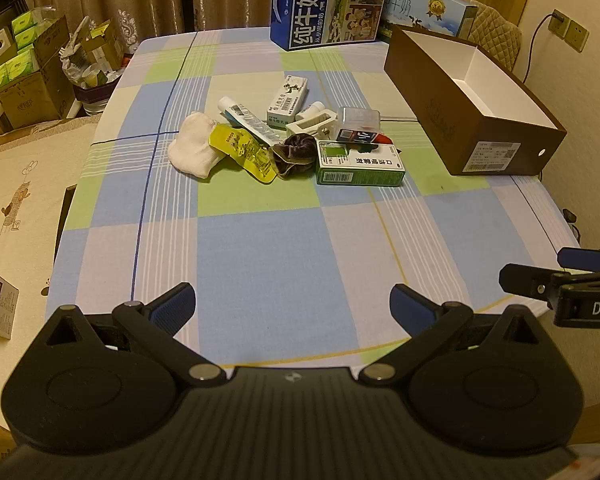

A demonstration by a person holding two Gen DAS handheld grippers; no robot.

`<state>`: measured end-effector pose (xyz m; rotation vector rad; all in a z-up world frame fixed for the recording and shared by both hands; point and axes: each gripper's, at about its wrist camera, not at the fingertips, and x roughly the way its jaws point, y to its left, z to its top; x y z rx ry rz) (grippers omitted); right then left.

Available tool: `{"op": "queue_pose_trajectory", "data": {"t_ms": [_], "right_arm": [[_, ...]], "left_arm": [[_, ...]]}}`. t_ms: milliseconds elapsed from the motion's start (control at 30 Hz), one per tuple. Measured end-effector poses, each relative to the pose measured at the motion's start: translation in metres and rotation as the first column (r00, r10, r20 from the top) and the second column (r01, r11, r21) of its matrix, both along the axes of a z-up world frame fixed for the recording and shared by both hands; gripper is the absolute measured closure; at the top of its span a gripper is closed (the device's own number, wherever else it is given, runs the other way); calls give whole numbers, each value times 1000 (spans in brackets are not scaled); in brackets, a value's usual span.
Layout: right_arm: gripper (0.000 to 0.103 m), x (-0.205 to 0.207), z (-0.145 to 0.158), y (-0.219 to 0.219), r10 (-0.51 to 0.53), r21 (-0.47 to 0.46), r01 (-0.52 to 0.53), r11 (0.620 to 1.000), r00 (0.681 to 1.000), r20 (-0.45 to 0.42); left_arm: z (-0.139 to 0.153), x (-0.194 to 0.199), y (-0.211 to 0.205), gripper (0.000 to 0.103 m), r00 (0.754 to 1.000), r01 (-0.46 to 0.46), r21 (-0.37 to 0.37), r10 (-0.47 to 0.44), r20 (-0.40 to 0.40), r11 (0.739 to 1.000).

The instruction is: Organize objects

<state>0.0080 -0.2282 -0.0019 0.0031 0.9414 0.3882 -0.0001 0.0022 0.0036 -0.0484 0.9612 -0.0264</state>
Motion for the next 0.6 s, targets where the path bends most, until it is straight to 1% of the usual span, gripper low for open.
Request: {"op": "queue_pose_trajectory", "data": {"t_ms": [600], "right_arm": [[2,6,4,5,4,-1,-4,1000,1000,-2]], "left_arm": [[5,-5,-2,1,1000,-3,-1,3,-1,1000]]}}
